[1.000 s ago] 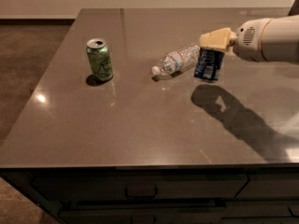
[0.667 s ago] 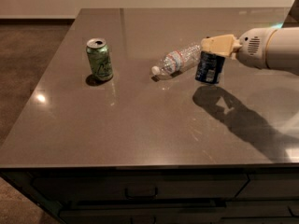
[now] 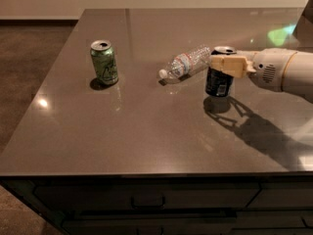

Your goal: Place pepsi can upright

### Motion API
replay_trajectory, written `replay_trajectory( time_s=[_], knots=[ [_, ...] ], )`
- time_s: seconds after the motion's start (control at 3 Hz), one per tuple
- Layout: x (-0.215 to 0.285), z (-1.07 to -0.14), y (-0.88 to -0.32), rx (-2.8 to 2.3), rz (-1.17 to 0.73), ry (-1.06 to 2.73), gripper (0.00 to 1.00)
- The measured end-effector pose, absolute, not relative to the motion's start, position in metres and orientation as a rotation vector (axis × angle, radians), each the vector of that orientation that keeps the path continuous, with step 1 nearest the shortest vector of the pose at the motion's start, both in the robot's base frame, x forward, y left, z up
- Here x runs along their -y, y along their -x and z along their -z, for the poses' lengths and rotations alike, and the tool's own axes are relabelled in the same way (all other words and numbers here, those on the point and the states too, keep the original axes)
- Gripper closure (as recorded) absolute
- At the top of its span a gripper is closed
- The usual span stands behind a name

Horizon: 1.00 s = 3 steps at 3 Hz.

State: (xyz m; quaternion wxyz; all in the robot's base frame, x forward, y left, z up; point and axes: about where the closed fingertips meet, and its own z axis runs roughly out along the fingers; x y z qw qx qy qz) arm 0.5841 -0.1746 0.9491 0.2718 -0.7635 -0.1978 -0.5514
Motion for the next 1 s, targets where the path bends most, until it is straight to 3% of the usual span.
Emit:
replay_trajectory(
  time_s=[0.33,0.67,1.0],
  knots=[
    [0.174,-0.946,-0.580,0.582,1.512,2.025,1.00],
    [0.172,-0.938,-0.578,0.589,1.558,1.983,0.84],
    [0.171,-0.929,-0.577,0.588,1.592,1.953,0.61]
  ],
)
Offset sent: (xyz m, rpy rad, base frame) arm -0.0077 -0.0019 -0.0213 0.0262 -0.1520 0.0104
